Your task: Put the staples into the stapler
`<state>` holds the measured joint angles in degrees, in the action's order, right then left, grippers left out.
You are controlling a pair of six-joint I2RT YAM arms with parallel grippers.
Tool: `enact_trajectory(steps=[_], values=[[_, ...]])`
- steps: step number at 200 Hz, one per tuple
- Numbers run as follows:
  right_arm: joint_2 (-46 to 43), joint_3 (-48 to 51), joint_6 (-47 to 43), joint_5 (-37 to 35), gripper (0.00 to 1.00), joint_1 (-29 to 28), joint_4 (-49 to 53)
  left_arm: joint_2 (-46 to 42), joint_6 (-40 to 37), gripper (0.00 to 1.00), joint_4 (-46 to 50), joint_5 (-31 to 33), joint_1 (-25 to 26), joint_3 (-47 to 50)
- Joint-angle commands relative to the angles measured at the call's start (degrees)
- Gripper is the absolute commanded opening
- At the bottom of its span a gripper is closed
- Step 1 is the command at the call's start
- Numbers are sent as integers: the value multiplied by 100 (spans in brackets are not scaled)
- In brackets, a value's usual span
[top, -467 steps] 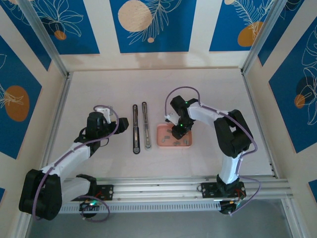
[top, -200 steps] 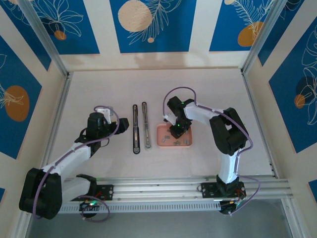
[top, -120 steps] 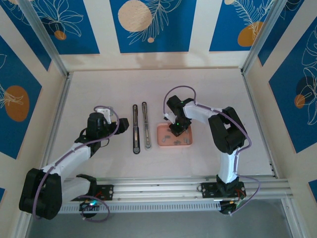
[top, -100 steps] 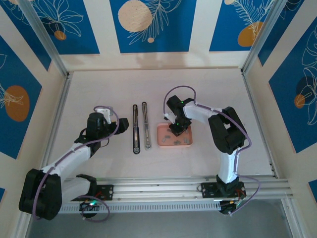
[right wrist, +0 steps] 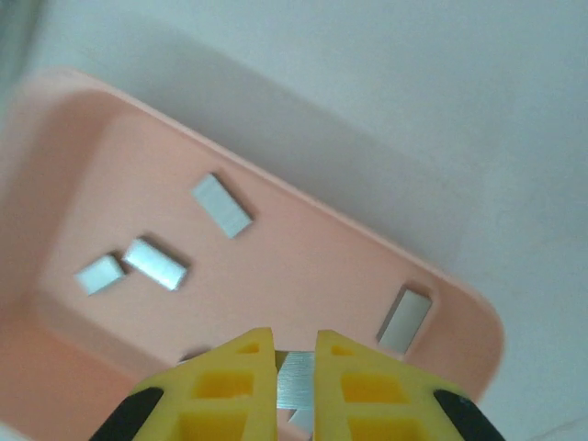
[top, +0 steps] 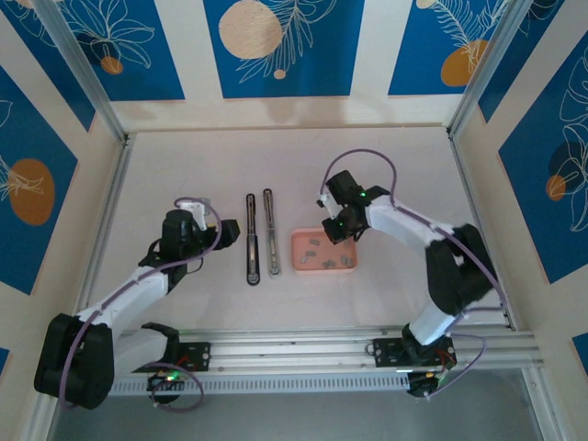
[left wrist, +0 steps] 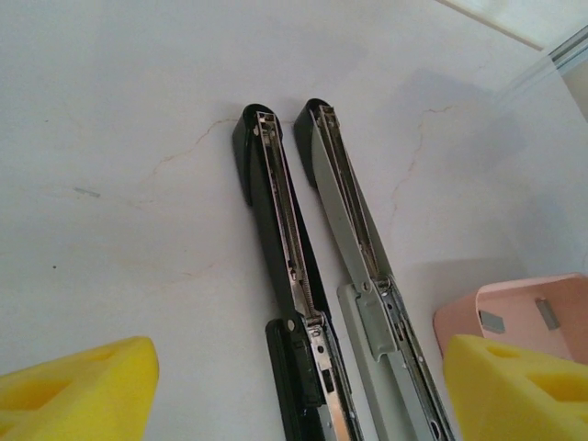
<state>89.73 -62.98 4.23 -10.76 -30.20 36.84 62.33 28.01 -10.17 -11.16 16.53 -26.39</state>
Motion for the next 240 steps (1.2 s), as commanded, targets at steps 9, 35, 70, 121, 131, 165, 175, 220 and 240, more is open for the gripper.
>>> enact_trajectory(steps=[9,35,70,121,131,165,175,220,240], values=[[-1024,755,1357,226,12,-376,-568,85,142,81,-466,-129,104,107],[-1603,1284,2095,62,12,-868,-690,191,229,81,-652,-248,192,98],[-2046,1775,3051,-250,12,-1831,-538,184,236,80,-730,-266,268,106],[-1873,2331,4027,-313,11,-2622,-902,155,248,80,-811,-238,306,233],[-1724,2333,4041,-327,12,-2632,-1033,134,246,80,-804,-221,306,248],[-1206,2158,4020,-416,11,-2512,-1292,-14,146,81,-680,-119,299,275],[-1071,2079,3999,-467,11,-2462,-1351,-73,102,81,-629,-85,309,284],[-578,1596,3847,-871,11,-2250,-1355,-280,-40,82,-444,43,304,305],[-379,1386,3743,-1033,11,-2093,-1359,-355,-76,82,-367,100,302,318]])
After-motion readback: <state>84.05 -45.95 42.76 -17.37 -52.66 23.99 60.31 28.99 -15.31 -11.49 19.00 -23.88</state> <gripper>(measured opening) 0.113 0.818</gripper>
